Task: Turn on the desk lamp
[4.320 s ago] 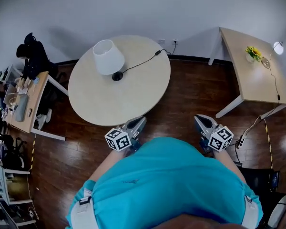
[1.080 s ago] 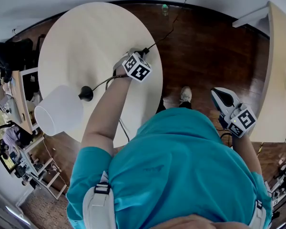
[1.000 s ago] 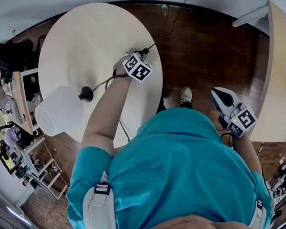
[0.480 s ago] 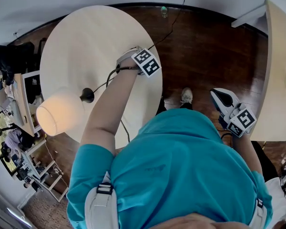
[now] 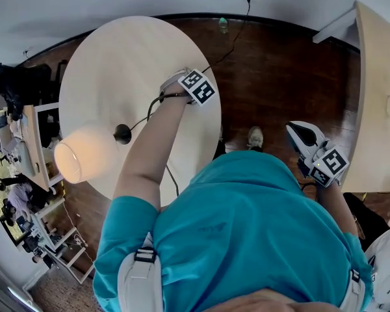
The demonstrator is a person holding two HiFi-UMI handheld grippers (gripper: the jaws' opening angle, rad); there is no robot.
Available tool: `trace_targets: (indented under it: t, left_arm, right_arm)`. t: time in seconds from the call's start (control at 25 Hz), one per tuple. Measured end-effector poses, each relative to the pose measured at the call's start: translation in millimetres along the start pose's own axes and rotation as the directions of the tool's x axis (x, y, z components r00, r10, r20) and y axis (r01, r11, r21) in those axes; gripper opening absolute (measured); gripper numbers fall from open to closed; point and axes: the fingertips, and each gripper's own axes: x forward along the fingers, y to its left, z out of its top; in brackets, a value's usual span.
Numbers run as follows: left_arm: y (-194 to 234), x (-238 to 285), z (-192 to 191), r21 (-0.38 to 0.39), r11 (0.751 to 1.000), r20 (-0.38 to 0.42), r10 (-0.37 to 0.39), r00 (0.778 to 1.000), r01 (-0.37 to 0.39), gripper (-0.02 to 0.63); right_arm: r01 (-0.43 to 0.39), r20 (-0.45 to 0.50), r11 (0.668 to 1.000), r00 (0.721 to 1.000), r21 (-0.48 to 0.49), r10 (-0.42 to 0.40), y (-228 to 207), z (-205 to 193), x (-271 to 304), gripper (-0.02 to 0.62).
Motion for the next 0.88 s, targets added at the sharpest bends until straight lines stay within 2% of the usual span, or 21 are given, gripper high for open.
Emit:
trace_targets:
  t: [0.04, 0.12, 0.2, 0.24, 0.32, 0.4, 0.48, 0.52, 0.6, 0.64, 0.68, 0.72, 0.76, 0.8, 0.88]
  left_arm:
    - [7, -10, 1, -0.031, 0.999, 0.015, 0.019, 1.0, -0.019, 0.137]
    - [24, -44, 8, -0.104, 0.992, 0.064, 0.08, 0.995, -0.073, 0.137]
    - [35, -97, 20, -0.193, 0.972, 0.143, 0.165, 0.976, -0.136, 0.137]
    - [39, -128, 27, -0.246, 0.955, 0.191, 0.216, 0.958, -0.166, 0.137]
    - [39, -193, 39, -0.37, 0.908, 0.305, 0.318, 0.898, -0.196, 0.11]
    - [27, -253, 47, -0.494, 0.859, 0.435, 0.382, 0.815, -0.139, 0.108]
    - [-5, -300, 53, -0.566, 0.824, 0.584, 0.39, 0.712, 0.014, 0.107]
    - [-26, -320, 57, -0.573, 0.812, 0.664, 0.38, 0.644, 0.112, 0.107]
    - [-68, -359, 65, -0.543, 0.782, 0.798, 0.367, 0.479, 0.305, 0.107]
    - [-86, -376, 64, -0.523, 0.763, 0.836, 0.371, 0.405, 0.38, 0.106]
    - [-103, -391, 61, -0.506, 0.743, 0.857, 0.379, 0.349, 0.438, 0.106]
    - [-117, -402, 53, -0.494, 0.724, 0.869, 0.387, 0.31, 0.482, 0.106]
    - [-131, -410, 43, -0.486, 0.707, 0.874, 0.394, 0.284, 0.514, 0.106]
    - [-142, -415, 31, -0.48, 0.696, 0.877, 0.4, 0.267, 0.534, 0.106]
    - [-157, -421, 2, -0.472, 0.694, 0.88, 0.412, 0.238, 0.544, 0.106]
  right_arm:
    - [-0.001, 0.007, 1.0, 1.0, -0.008, 0.001, 0, 8, -4, 0.002]
    - [-0.003, 0.022, 1.0, 1.0, -0.019, 0.003, -1, 23, -16, 0.002]
    - [-0.009, 0.04, 1.0, 0.999, -0.029, 0.01, 2, 41, -35, 0.002]
    - [-0.016, 0.051, 0.999, 0.999, -0.038, 0.017, 4, 52, -47, 0.003]
    - [-0.037, 0.069, 0.998, 0.997, -0.06, 0.041, 7, 75, -67, 0.002]
    - [-0.063, 0.085, 0.995, 0.994, -0.082, 0.07, 8, 97, -83, 0.002]
    - [-0.09, 0.091, 0.991, 0.991, -0.097, 0.099, 10, 110, -98, 0.002]
    - [-0.104, 0.091, 0.989, 0.989, -0.101, 0.113, 11, 113, -104, 0.002]
    - [-0.13, 0.087, 0.986, 0.986, -0.105, 0.139, 14, 118, -113, 0.002]
    - [-0.14, 0.085, 0.984, 0.985, -0.108, 0.149, 18, 121, -117, 0.002]
    - [-0.148, 0.084, 0.982, 0.984, -0.113, 0.158, 25, 125, -119, 0.002]
    - [-0.156, 0.082, 0.98, 0.983, -0.121, 0.166, 35, 129, -121, 0.002]
    - [-0.164, 0.083, 0.978, 0.981, -0.131, 0.176, 48, 131, -123, 0.002]
    - [-0.174, 0.086, 0.974, 0.978, -0.145, 0.188, 63, 131, -124, 0.002]
    - [-0.19, 0.092, 0.966, 0.974, -0.178, 0.208, 96, 126, -122, 0.002]
